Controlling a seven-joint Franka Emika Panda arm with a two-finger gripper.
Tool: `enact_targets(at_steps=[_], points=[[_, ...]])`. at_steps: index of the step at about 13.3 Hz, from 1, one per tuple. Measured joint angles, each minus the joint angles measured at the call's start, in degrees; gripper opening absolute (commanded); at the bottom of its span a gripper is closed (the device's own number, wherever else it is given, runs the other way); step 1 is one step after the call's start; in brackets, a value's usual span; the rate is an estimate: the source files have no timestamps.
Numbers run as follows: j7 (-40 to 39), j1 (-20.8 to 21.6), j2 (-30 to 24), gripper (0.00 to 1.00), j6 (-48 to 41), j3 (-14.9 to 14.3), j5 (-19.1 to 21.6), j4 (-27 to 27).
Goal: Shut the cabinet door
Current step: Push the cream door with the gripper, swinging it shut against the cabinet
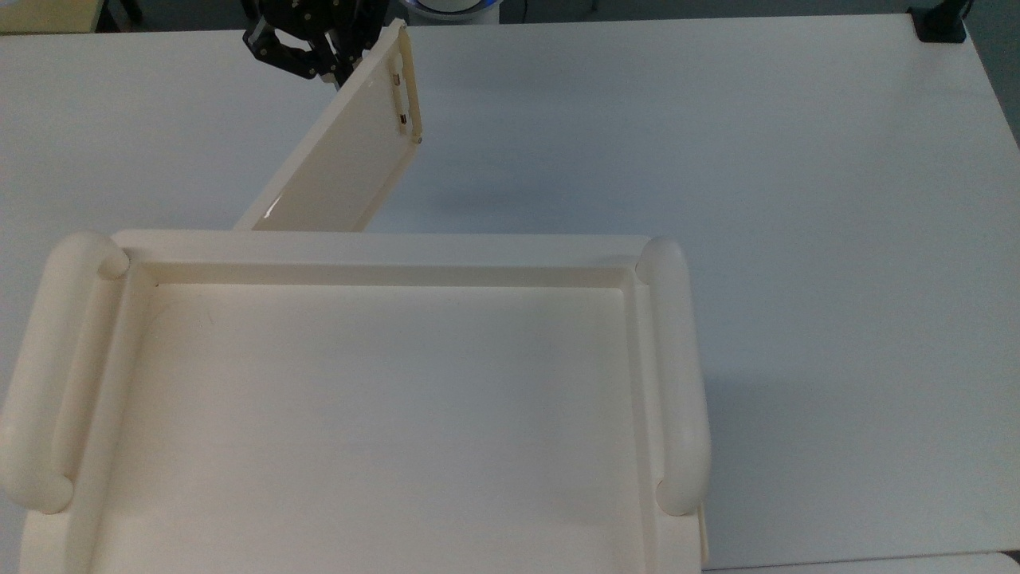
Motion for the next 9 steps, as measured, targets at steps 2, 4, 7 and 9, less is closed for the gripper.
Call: enact_targets(at_steps=[2, 4, 7, 9], points=[[-2.6, 0.0, 0.3, 0.04, 2.4, 0.0, 0.5, 0.0], [-3.3, 0.2, 1.0, 0.04, 5.7, 0.3, 1.6, 0.0], [-3.3, 0.8, 2.4, 0.04, 11.0, 1.1, 3.9, 0.0], [-2.0, 1.3, 3.6, 0.05, 15.4, 2.0, 5.5, 0.3]])
